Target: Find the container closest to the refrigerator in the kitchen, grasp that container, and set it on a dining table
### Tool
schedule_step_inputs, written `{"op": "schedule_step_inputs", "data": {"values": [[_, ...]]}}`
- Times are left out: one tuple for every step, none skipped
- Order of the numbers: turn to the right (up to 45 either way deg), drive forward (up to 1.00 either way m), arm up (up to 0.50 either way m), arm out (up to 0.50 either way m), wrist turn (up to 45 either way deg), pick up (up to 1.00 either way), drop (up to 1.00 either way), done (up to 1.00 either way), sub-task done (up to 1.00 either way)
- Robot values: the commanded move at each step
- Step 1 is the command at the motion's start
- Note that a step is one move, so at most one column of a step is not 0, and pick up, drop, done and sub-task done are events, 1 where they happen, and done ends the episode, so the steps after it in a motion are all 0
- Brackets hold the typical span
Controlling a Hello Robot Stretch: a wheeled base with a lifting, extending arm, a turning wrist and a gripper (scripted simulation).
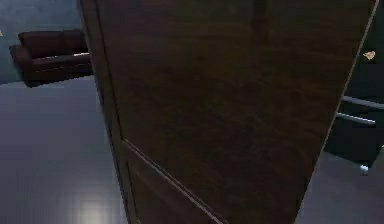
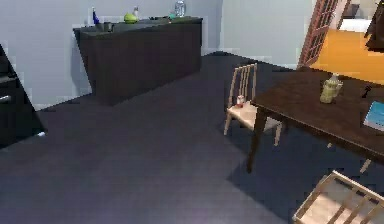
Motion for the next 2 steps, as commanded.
{"op": "schedule_step_inputs", "data": {"values": [[-45.0, 0.00, 0.00, 0.00, 0.0, 0.00, 0.00, 0.00, 0.00], [-45.0, 0.00, 0.00, 0.00, 0.0, 0.00, 0.00, 0.00, 0.00]]}}
